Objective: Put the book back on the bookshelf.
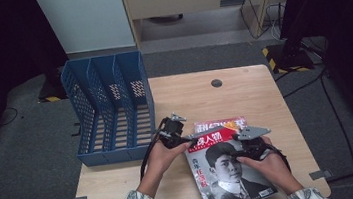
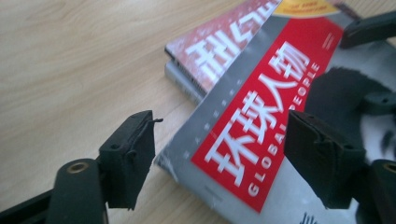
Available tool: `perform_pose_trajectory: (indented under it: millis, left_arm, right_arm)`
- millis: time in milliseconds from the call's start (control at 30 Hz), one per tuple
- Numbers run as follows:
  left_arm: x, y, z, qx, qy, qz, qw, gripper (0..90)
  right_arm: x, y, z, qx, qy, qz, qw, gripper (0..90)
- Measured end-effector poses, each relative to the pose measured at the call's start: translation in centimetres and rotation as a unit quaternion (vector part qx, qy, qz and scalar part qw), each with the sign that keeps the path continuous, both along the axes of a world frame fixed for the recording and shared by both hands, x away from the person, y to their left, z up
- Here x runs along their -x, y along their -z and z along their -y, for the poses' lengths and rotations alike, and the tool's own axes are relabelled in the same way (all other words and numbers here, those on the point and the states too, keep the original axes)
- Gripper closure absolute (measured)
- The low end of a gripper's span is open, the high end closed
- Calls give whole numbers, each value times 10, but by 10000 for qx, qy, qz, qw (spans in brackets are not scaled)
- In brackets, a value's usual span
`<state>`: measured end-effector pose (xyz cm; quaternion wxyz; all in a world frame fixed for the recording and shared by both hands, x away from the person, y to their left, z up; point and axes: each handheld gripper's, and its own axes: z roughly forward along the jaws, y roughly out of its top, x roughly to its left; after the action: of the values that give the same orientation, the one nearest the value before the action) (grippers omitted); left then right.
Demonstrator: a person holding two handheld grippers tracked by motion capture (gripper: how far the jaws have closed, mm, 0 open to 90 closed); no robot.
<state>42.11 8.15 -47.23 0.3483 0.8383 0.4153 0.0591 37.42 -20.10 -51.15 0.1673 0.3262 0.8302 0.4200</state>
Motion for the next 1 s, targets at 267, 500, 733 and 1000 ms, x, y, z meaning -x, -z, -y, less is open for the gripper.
perform_pose_trajectory:
  millis: [267,500,733,1000]
  left_arm:
    - [7,23,1,-67,-42,-246,9997,181]
    - [3,30,-1,256,-105,-505,9983,146]
    - [1,37,-2,541,3,-907,9944,137]
    - [-1,28,-1,749,17,-770,9942,352]
  right_arm:
    - [0,0,0,-8,9,-23,10000,322]
    - [0,0,0,-9,6,-27,10000,322]
    - [0,0,0,0,6,-41,10000,321]
    - [-1,-1,0,10,-6,-44,10000,321]
